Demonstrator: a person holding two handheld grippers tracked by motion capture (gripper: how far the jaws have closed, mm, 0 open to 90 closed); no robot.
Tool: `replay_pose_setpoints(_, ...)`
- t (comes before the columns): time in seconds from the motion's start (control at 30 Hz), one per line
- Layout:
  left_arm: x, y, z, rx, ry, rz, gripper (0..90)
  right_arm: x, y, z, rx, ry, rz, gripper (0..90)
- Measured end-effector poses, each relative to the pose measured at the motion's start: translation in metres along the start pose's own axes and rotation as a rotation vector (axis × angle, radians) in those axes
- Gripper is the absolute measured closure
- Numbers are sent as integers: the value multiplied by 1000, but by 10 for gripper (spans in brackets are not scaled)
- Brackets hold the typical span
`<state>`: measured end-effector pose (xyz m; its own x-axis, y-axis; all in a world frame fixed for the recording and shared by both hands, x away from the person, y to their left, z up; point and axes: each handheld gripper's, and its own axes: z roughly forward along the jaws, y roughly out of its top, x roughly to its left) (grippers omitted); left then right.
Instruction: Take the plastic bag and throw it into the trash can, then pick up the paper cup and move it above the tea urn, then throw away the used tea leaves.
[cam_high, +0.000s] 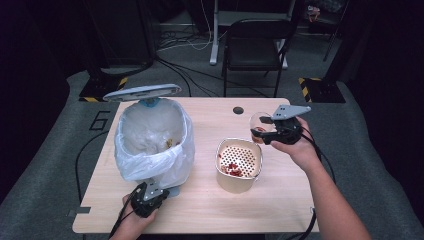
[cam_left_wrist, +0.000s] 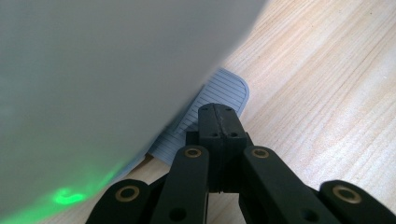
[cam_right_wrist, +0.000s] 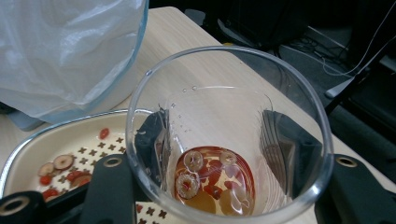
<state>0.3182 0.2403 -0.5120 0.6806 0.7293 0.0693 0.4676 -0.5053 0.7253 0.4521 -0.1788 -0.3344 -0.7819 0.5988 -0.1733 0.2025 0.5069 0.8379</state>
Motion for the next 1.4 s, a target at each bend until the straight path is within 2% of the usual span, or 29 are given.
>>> replay_pose_setpoints(0.03, 0, 0, 0, 0, 0, 0, 900, 0, 0, 0, 0, 0, 0, 430)
replay_pose_setpoints(0.07, 0, 0, 0, 1, 0, 0, 900, 1, 2, 4, 6, -6, -30, 430)
replay_pose_setpoints(0.4, 0, 0, 0, 0, 0, 0, 900, 0, 7, 18, 19, 6, -80, 430)
replay_pose_setpoints(0.5, 0, 0, 0, 2, 1, 4, 900, 1, 7, 20, 22, 11, -108, 430)
replay_pose_setpoints(0.53, 0, 0, 0, 0, 0, 1, 900, 2, 8, 21, 25, 13, -132, 430)
replay_pose_setpoints(0.63, 0, 0, 0, -1, -1, 1, 900, 3, 9, 21, 23, 7, -152, 430)
replay_pose_setpoints(0.67, 0, 0, 0, -1, -1, 1, 900, 5, 11, 21, 23, -2, -183, 431)
replay_pose_setpoints(0.7, 0, 0, 0, -1, -1, 1, 900, 5, 11, 21, 23, -2, -183, 431)
replay_pose_setpoints(0.73, 0, 0, 0, -1, 0, 1, 900, 6, 13, 21, 21, -13, -217, 431)
replay_pose_setpoints(0.77, 0, 0, 0, -1, 0, 1, 900, 6, 13, 21, 21, -13, -217, 431)
replay_pose_setpoints(0.8, 0, 0, 0, -1, 0, 2, 900, 9, 14, 21, 24, -21, -243, 431)
replay_pose_setpoints(0.9, 0, 0, 0, 0, 0, 2, 900, 11, 15, 22, 29, -27, -267, 430)
replay_pose_setpoints(0.93, 0, 0, 0, -1, 0, 2, 900, 13, 16, 22, 26, -33, -292, 430)
replay_pose_setpoints(1.1, 0, 0, 0, 0, -3, 2, 900, 16, 16, 23, 29, -29, -321, 430)
replay_pose_setpoints(1.23, 0, 0, 0, 1, -1, 4, 900, 21, 16, 24, 32, -36, -359, 430)
replay_pose_setpoints(1.27, 0, 0, 0, 0, -2, 2, 900, 22, 15, 23, 36, -35, -382, 431)
replay_pose_setpoints(1.4, 0, 0, 0, 0, -2, 2, 900, 25, 15, 24, 39, -37, -402, 431)
